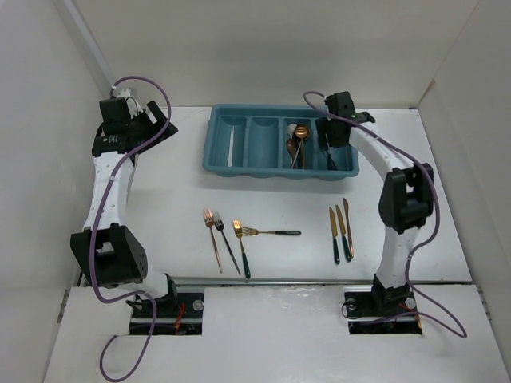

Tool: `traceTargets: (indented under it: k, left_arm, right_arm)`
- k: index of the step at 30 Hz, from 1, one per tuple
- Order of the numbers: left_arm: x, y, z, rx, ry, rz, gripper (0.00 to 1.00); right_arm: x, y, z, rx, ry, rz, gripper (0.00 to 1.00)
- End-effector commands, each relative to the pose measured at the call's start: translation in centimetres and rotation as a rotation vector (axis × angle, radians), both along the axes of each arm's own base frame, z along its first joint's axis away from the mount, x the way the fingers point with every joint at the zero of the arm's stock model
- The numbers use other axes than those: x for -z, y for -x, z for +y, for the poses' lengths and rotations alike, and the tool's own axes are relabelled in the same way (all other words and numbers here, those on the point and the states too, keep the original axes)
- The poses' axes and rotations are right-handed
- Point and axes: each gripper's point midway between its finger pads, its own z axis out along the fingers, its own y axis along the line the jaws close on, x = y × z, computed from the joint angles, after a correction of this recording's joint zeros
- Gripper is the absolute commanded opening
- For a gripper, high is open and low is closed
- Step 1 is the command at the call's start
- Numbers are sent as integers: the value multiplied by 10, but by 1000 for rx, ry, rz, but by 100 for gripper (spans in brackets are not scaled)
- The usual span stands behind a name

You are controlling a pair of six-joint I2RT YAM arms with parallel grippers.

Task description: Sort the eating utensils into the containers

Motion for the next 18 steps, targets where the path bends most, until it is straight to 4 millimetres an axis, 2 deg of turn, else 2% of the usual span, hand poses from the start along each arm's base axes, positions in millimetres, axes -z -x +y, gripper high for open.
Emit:
traceTargets:
  k: [1, 2, 3, 4, 6, 7, 8, 9, 10, 13, 14, 18]
  left_arm:
    - [-16, 1, -1, 11, -13, -56, 73]
    - [-16, 1, -1, 11, -13, -56, 73]
    - [-16, 1, -1, 11, -13, -56, 73]
    - [-16, 1, -1, 11, -13, -56, 73]
    - [-17, 2, -2, 19, -9, -57, 73]
    - [-20, 3, -3, 19, -10, -66, 73]
    - [-20, 3, -3, 19, -10, -66, 73]
    - [-21, 3, -4, 27, -5, -67, 73]
    - [-21, 3, -4, 27, -5, -67, 73]
    - [-18, 0, -7, 40, 15, -58, 73]
    - [-18, 0, -7, 40, 15, -58, 73]
    - [-23, 0, -9, 48, 19, -68, 73]
  right_arm:
    - [-114, 18, 0, -1, -84, -224, 80]
    - [-116, 31, 3, -3, -92, -218, 80]
    - [-93, 55, 1, 3, -84, -140, 80]
    - [-103, 75, -4, 21, -103, -150, 70]
    - [-79, 111, 1, 51, -189, -69, 47]
    - [-36, 146, -2, 70, -190, 51, 37]
    - [-35, 165, -2, 107, -246, 48, 27]
    - [-21, 184, -5, 140, -251, 87, 25]
    - [11, 214, -11, 170, -244, 179, 25]
    - [30, 244, -14, 235, -277, 216, 28]
    - [43, 252, -16, 248, -270, 242, 28]
    - [60, 252, -20, 277, -256, 266, 31]
